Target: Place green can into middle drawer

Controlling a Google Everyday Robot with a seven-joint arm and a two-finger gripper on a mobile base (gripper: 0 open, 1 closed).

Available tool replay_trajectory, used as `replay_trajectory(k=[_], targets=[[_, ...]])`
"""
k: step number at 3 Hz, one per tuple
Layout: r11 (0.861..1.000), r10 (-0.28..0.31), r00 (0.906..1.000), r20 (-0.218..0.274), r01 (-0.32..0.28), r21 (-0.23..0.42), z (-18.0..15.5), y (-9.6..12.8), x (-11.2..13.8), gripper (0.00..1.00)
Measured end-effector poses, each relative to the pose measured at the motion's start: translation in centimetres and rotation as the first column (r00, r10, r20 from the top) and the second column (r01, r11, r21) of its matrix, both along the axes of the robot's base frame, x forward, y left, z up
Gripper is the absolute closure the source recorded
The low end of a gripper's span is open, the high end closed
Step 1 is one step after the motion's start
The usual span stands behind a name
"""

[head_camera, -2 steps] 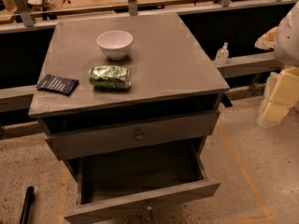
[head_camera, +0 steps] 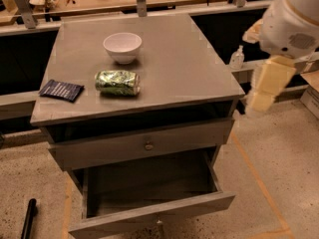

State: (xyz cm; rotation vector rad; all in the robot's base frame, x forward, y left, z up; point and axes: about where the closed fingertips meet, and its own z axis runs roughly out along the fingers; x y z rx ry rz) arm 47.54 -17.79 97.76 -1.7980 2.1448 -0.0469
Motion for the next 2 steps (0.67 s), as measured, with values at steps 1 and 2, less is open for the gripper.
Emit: replay_trajectory(k=[1, 2], targets=[[0.988, 0.145, 0.9894, -0.002, -0.145, 0.052, -0.4, 8.8, 5.9, 0.00], [0.967, 0.248, 0.9683, -0.026, -0.246, 0.071, -1.3, 17.7, 10.1, 0.00]])
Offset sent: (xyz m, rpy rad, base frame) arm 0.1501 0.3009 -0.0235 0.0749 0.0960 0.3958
